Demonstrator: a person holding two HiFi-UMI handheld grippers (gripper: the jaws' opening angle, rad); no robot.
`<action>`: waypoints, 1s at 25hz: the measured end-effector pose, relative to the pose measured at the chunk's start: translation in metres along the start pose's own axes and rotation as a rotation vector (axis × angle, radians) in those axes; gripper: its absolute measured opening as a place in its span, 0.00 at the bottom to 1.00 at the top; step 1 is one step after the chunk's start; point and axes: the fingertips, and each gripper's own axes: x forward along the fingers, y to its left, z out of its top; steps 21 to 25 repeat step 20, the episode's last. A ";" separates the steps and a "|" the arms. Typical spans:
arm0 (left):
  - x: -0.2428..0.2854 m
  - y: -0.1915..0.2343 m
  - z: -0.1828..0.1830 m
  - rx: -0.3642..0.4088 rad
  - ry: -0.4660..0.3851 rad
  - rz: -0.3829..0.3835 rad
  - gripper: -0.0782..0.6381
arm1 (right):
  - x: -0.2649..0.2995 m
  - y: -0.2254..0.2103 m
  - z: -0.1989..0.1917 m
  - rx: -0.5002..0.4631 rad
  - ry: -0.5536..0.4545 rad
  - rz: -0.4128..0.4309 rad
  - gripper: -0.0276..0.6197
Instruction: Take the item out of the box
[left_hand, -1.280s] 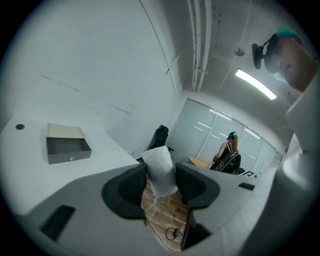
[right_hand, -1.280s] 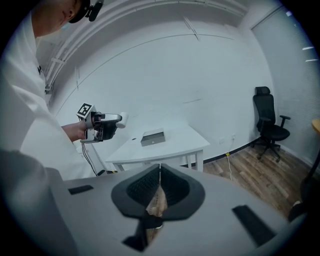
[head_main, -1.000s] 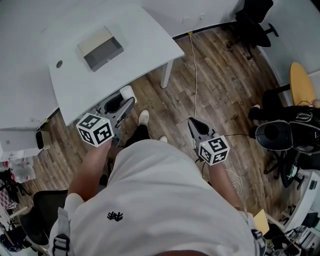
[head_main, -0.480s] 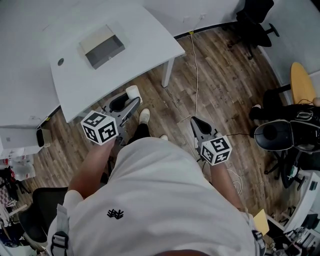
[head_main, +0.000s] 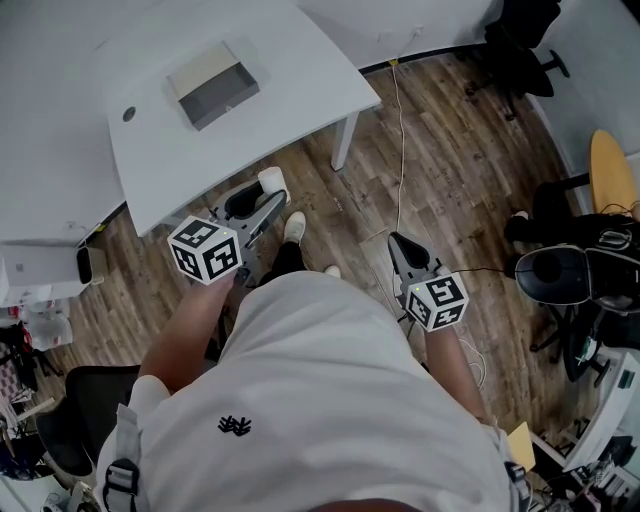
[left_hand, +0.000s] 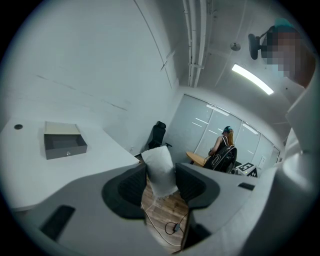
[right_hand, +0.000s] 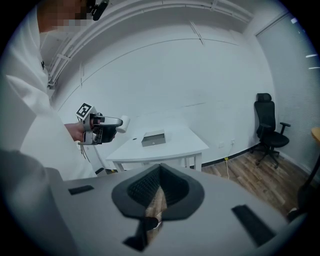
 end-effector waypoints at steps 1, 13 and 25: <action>-0.001 0.001 0.000 -0.001 -0.001 0.003 0.37 | 0.001 0.000 0.000 -0.001 0.000 0.000 0.05; 0.008 -0.005 -0.002 0.005 0.014 0.002 0.37 | -0.002 -0.001 -0.004 0.001 0.005 0.011 0.05; 0.011 -0.003 -0.001 0.002 0.025 0.006 0.37 | -0.001 -0.003 -0.003 -0.024 0.016 -0.003 0.05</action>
